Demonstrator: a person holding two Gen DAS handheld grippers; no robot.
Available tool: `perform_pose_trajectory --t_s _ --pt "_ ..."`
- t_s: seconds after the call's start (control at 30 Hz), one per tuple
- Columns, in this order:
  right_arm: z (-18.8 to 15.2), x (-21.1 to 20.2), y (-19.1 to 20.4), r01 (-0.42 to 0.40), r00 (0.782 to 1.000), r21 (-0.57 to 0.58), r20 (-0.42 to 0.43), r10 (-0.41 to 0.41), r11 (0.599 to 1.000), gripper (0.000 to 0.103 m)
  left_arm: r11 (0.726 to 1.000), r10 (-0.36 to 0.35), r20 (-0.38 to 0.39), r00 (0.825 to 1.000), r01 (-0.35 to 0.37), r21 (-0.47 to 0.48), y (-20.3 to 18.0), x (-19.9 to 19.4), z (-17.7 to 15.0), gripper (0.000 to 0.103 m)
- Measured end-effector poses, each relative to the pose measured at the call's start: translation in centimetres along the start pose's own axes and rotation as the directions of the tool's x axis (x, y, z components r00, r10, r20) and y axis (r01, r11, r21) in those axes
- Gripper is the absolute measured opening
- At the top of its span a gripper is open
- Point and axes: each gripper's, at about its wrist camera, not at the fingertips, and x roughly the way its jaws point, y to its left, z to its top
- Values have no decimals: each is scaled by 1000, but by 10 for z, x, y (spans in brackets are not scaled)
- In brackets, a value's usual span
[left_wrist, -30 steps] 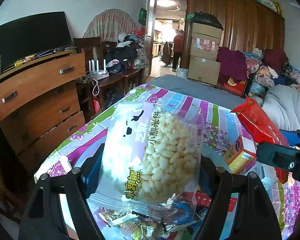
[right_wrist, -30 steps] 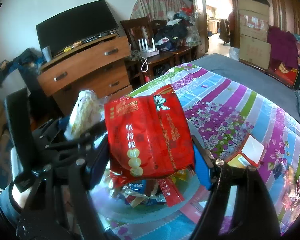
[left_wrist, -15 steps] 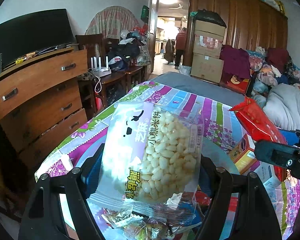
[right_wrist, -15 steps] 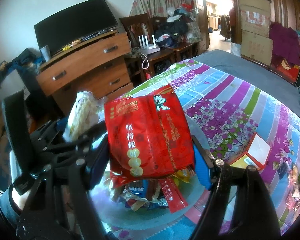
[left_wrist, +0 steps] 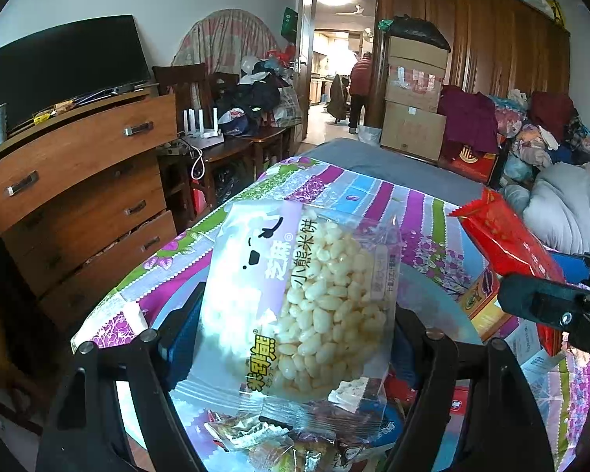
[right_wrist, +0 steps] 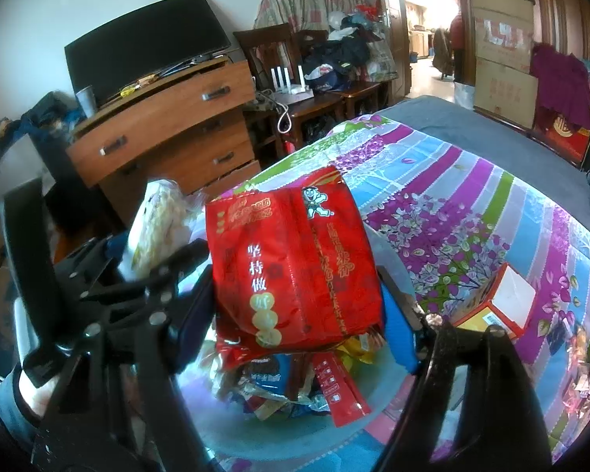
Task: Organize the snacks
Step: 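Open both grippers to drop the red and white bags into the clear bowl, then move both grippers back over the snacks on the bed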
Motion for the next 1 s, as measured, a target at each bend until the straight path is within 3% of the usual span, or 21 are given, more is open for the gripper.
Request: perform_pose_trajectory --t_s 0.1,0.37,0.47,0.57,0.63,0.7,0.73,0.8,0.83,0.9,1.0 --pt "-3 -1 1 12 1000 -4 14 -12 1000 94 1000 23 22 999 -23 18 -3 -3 -3 91" --pt "-22 -32 -3 -20 996 4 87 19 1000 94 1000 29 48 998 -29 -12 -4 -16 -12 91" --pt "-58 -67 -11 -12 988 16 153 10 1000 94 1000 -25 118 993 24 11 -19 -43 -13 91" --pt "-105 -99 -34 31 983 74 179 -44 997 94 984 -169 174 970 154 94 -58 -84 -21 91" --pt "-144 -116 -68 95 982 144 151 -117 985 93 956 -275 178 945 249 154 -87 -105 -30 91" --pt "-178 -131 -116 166 977 237 91 -191 957 89 905 -396 156 905 357 231 -129 -125 -46 91" --pt "-195 -142 -148 204 972 302 55 -230 931 85 879 -445 133 886 403 255 -145 -129 -53 91" --pt "-226 -166 -217 277 953 432 -11 -302 858 64 821 -528 65 846 490 295 -182 -133 -71 91" --pt "-235 -177 -243 298 946 478 -29 -324 827 62 783 -570 16 822 537 313 -204 -131 -83 91" --pt "-253 -197 -308 348 924 562 -70 -376 750 41 734 -604 -58 795 583 349 -235 -123 -102 91" --pt "-266 -205 -389 403 898 629 -132 -420 665 32 674 -623 -168 764 633 381 -276 -102 -136 91"
